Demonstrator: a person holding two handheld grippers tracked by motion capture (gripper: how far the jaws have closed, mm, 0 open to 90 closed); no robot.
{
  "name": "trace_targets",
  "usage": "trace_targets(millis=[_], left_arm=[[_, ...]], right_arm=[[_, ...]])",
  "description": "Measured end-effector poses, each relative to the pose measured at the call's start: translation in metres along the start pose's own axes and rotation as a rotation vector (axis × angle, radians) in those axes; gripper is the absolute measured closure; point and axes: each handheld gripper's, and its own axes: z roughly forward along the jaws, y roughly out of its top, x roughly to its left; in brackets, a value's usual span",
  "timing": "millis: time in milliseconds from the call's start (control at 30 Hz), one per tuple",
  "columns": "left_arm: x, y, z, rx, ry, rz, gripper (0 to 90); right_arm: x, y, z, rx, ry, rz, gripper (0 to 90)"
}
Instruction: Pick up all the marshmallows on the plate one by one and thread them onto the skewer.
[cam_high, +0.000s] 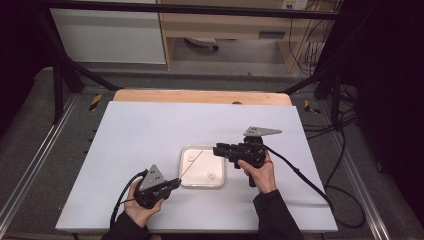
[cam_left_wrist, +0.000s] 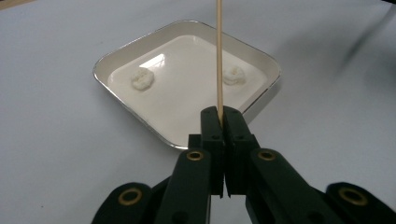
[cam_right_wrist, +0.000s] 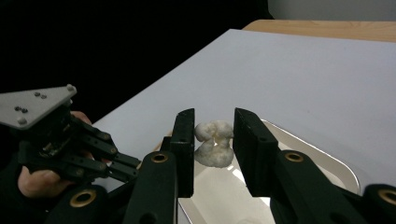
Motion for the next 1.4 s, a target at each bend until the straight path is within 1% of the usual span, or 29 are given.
trace_targets(millis=[167,367,733,867,967,1033,1167,1333,1400], left_arm=[[-0.003,0.001,0.0,-0.01,-0.012,0.013,88.2],[-0.005,0.001,0.0,-0.013,-0.018,0.025,88.2],[-0.008,0.001,0.001,-0.011,-0.023,0.047,88.2],[-0.009,0.001,0.001,-0.01,-0.022,0.055,88.3],[-0.009,0.001,0.001,-0.013,-0.017,0.047,88.3],[-0.008,0.001,0.001,-0.019,-0.023,0.032,88.3],[-0.008,0.0,0.001,-0.019,-0.016,0.021,88.4],[-0.009,-0.001,0.001,-0.024,-0.007,0.008,88.4],[-0.009,-0.001,0.002,-0.019,-0.006,0.012,88.4]], right_arm=[[0.002,0.005,0.001,-0.015,0.034,0.008,70.0],[0.002,0.008,0.005,-0.016,0.067,0.021,69.9],[0.002,0.006,0.009,0.01,0.107,0.045,70.7],[0.002,0.004,0.011,0.026,0.116,0.046,71.8],[0.003,0.002,0.012,0.028,0.119,0.048,73.2],[0.004,0.001,0.013,0.019,0.118,0.053,74.3],[0.006,-0.002,0.015,0.001,0.113,0.057,75.7],[0.008,-0.006,0.019,-0.013,0.11,0.059,76.9],[0.009,-0.008,0.021,-0.012,0.11,0.06,77.2]])
